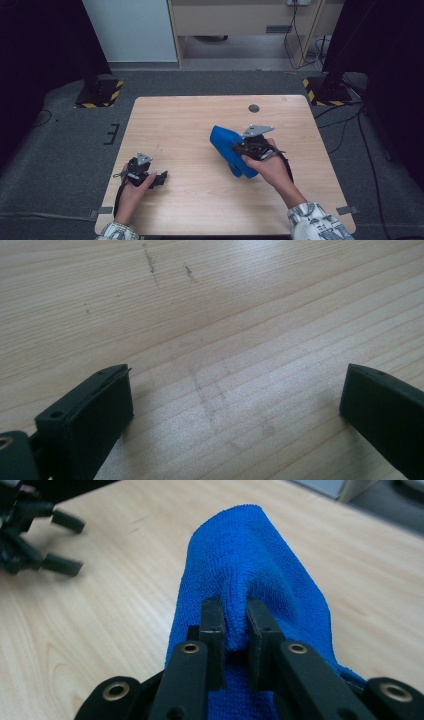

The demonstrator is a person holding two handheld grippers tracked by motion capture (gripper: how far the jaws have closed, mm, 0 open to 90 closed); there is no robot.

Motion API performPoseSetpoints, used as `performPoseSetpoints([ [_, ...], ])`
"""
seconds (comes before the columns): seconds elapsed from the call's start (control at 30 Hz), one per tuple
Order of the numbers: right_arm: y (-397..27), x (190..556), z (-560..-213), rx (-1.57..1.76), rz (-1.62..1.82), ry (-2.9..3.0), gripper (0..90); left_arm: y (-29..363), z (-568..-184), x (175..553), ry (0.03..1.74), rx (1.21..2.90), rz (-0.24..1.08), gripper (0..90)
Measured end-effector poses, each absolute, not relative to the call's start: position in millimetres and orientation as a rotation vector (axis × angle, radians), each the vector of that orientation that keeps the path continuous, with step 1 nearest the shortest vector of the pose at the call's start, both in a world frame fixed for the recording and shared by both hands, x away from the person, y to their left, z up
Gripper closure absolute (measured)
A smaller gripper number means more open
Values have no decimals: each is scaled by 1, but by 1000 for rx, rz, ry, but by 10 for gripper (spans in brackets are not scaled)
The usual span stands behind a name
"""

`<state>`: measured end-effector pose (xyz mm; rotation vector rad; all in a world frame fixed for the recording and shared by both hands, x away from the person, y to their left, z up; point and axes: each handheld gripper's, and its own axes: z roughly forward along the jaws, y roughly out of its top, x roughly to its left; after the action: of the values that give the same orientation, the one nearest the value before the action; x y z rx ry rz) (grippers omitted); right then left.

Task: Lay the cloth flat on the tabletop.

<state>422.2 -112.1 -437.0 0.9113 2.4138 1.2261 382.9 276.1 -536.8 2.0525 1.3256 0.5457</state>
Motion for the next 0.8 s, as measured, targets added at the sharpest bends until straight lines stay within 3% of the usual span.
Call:
performPoseSetpoints([
  [0.3, -69, 413, -477, 831, 1122, 2535, 787, 276, -537, 383, 1327, 2052, 546, 0],
  [0.43, -53, 407, -492, 805, 1090, 2578, 737, 276, -537, 383, 1326, 2052, 546, 0],
  [0.5, -49, 407, -498, 800, 1073, 2598, 649, 275, -537, 383, 1324, 2052, 545, 0],
  [0.53, -47, 406, -499, 808, 1070, 2605, 559, 275, -537, 383, 1323, 2053, 545, 0],
  [0.6, -47, 405, -498, 816, 1074, 2606, 516, 275, -537, 383, 1324, 2053, 545, 0],
  [0.63, -48, 404, -495, 832, 1096, 2592, 389, 275, -537, 383, 1324, 2053, 544, 6],
  [0.8, -56, 403, -482, 852, 1155, 2525, 215, 272, -529, 381, 1297, 2029, 573, 51],
])
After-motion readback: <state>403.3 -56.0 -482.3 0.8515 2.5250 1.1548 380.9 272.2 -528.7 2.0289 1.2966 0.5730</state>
